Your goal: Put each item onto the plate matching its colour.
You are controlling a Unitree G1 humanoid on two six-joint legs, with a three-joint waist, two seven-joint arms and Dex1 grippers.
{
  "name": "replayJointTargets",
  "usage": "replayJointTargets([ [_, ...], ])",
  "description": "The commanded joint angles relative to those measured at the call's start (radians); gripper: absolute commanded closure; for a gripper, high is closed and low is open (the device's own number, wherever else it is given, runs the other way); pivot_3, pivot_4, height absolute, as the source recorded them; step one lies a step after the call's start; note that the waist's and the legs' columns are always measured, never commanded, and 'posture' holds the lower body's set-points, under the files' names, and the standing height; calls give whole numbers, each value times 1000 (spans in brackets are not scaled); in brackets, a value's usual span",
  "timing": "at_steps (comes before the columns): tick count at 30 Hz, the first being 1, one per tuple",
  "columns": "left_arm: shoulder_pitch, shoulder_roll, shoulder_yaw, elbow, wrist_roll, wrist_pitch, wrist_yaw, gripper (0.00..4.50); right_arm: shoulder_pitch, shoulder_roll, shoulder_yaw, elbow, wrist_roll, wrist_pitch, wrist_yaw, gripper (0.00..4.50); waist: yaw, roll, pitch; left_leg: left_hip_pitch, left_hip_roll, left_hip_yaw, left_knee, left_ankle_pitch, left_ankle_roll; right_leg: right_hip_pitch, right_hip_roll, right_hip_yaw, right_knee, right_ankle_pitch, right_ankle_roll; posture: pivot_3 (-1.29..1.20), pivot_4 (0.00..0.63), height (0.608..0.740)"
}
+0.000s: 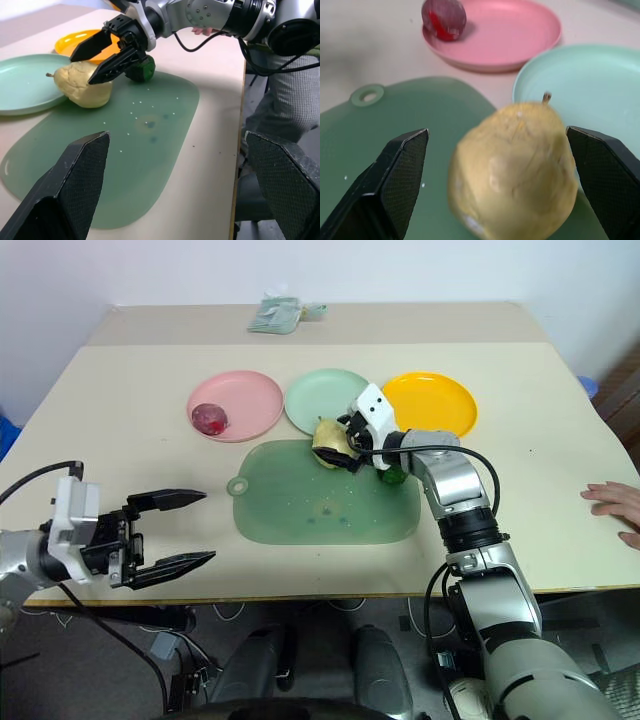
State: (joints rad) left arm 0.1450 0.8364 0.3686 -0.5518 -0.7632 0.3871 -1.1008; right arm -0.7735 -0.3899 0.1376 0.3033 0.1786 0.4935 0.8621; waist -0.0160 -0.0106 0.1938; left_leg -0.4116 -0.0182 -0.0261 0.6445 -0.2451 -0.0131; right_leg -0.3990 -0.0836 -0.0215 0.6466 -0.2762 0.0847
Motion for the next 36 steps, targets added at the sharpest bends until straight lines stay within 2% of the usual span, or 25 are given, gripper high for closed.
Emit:
replayJointTargets([
  [1,9,-4,16,-27,-8,-14,0,68,-16,6,7,-50,1,16,-4,0,0,0,0,0,0,0,0,0,0,0,0,0,0,0,0,0,150,740],
  [13,43,-16,23,-36,-2,-27,0,68,-25,18,33,0,-33,6,-19,0,-1,0,0,0,0,0,0,0,0,0,0,0,0,0,0,0,150,740],
  [17,52,-20,23,-36,1,-33,2,0,-27,21,33,11,-42,-3,-20,1072,-1,0,0,0,0,0,0,0,0,0,0,0,0,0,0,0,150,740],
  [18,54,-20,23,-37,1,-34,2,0,-27,21,33,8,-41,-3,-19,1189,0,0,0,0,0,0,0,0,0,0,0,0,0,0,0,0,150,740],
  [24,65,-25,24,-38,2,-41,6,0,-22,10,8,-49,-17,-9,-7,1191,0,1,0,0,0,0,-1,0,0,-1,0,0,0,0,0,0,150,740],
  [28,68,-32,21,-43,2,-44,14,0,-91,4,-134,-94,104,22,-15,1191,0,2,1,-4,0,0,-1,0,0,-4,0,1,0,0,0,0,150,740],
  [31,60,-39,18,-41,0,-44,25,0,-186,-35,-212,51,106,-76,-49,1191,0,4,2,-9,0,0,1,0,0,-10,0,1,1,2,2,0,150,740],
  [36,62,-54,5,-51,5,-46,44,0,-322,-110,-246,492,7,-392,-119,1191,2,3,2,-10,-1,1,1,0,0,-9,0,0,-1,1,0,0,150,740],
])
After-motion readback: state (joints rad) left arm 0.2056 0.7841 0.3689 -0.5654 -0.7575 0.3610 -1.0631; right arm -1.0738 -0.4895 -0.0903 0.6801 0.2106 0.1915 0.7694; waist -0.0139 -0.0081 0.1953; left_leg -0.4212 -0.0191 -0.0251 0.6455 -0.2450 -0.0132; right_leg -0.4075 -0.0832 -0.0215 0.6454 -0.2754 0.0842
